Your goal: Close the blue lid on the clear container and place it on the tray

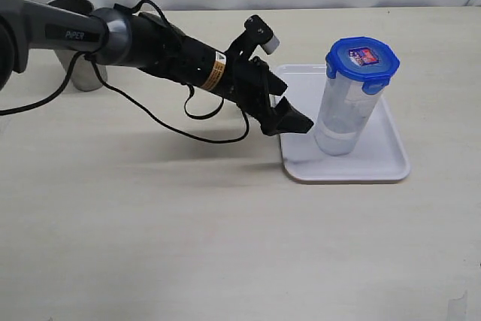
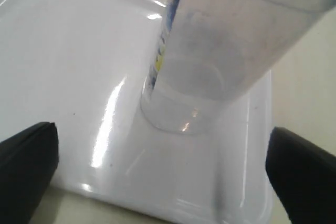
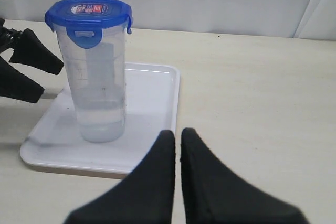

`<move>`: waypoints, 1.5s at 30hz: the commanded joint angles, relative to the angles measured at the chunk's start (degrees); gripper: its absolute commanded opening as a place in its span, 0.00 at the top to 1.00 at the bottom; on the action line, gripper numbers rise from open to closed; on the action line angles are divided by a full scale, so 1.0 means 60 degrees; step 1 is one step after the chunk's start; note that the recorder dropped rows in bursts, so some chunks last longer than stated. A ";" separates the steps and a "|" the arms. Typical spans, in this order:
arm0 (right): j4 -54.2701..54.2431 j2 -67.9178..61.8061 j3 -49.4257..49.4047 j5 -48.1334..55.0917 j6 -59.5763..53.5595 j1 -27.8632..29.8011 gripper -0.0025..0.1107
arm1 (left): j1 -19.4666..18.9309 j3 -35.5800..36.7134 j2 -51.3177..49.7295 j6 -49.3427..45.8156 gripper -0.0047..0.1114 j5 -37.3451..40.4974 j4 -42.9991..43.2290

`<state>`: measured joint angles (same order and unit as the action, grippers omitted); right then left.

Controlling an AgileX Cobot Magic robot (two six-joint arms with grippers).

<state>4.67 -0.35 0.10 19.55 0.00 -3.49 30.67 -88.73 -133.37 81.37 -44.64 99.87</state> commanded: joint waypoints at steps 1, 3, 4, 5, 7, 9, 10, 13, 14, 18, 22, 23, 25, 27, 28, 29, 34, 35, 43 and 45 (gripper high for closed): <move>0.0013 0.0058 -0.0017 0.0008 0.0000 0.0036 0.94 | -0.0216 0.0017 0.0235 0.0339 0.05 -0.0902 0.0013; 0.0013 0.0058 -0.0017 0.0008 0.0000 0.0036 0.94 | -0.0334 0.0017 0.0306 0.0687 0.05 -0.1214 0.0013; 0.0013 0.0058 -0.0017 0.0008 0.0000 0.0036 0.94 | -0.0365 0.0017 0.0307 0.0740 0.05 -0.1398 0.0013; 0.0013 0.0058 -0.0017 0.0008 0.0000 0.0036 0.94 | -0.0434 0.0017 0.0374 0.0740 0.05 -0.1670 0.0013; 0.0013 0.0058 -0.0017 0.0008 0.0000 0.0036 0.94 | -0.0494 0.0306 0.0629 0.0740 0.05 -0.1821 0.0013; 0.0013 0.0058 -0.0017 0.0008 0.0000 0.0036 0.94 | -0.0560 0.0862 0.1081 0.0627 0.05 -0.1372 0.0013; 0.0013 0.0058 -0.0017 0.0008 0.0000 0.0036 0.94 | -0.0602 0.1401 0.1453 0.0558 0.05 -0.0811 0.0013; 0.0013 0.0058 -0.0017 0.0008 0.0000 0.0036 0.94 | -0.0688 0.2513 0.2405 0.0330 0.05 0.0517 0.0013; 0.0013 0.0058 -0.0017 0.0008 0.0000 0.0036 0.94 | -0.0781 0.3000 0.2961 0.0210 0.05 0.1049 0.0013; 0.0013 0.0058 -0.0017 0.0008 0.0000 0.0036 0.94 | -0.1307 0.4491 0.4654 0.0200 0.05 0.2235 0.0013; 0.0013 0.0058 -0.0017 0.0008 0.0000 0.0036 0.94 | -0.1929 0.5767 0.6110 -0.0032 0.05 0.3219 0.0013; 0.0013 0.0058 -0.0017 0.0008 0.0000 0.0036 0.94 | -0.2050 0.5963 0.6359 -0.0054 0.05 0.3397 0.0013; 0.0013 0.0058 -0.0017 0.0008 0.0000 0.0036 0.94 | -0.2251 0.6254 0.6788 -0.0054 0.05 0.3633 0.0013; 0.0013 0.0058 -0.0017 0.0008 0.0000 0.0036 0.94 | -0.2430 0.6542 0.7181 -0.0024 0.05 0.3658 0.0013; 0.0013 0.0058 -0.0017 0.0008 0.0000 0.0036 0.94 | -0.2495 0.6679 0.7396 -0.0024 0.05 0.3658 0.0013; 0.0013 0.0058 -0.0017 0.0008 0.0000 0.0036 0.94 | -0.2565 0.6806 0.7626 -0.0012 0.05 0.3675 0.0013; 0.0013 0.0058 -0.0017 0.0008 0.0000 0.0036 0.94 | -0.2610 0.7295 0.8784 0.0256 0.05 0.3654 0.0013; 0.0013 0.0058 -0.0017 0.0008 0.0000 0.0036 0.94 | -0.2610 0.7393 0.9036 0.0256 0.05 0.3616 0.0013; 0.0013 0.0058 -0.0017 0.0008 0.0000 0.0036 0.94 | -0.2610 0.8251 1.1213 0.0510 0.05 0.3695 0.0013; 0.0013 0.0058 -0.0017 0.0008 0.0000 0.0036 0.94 | -0.2610 0.8386 1.1719 0.0622 0.05 0.3677 0.0013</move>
<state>4.67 -0.35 0.10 19.55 0.00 -3.49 15.23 -39.63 -67.13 83.57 -23.01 100.19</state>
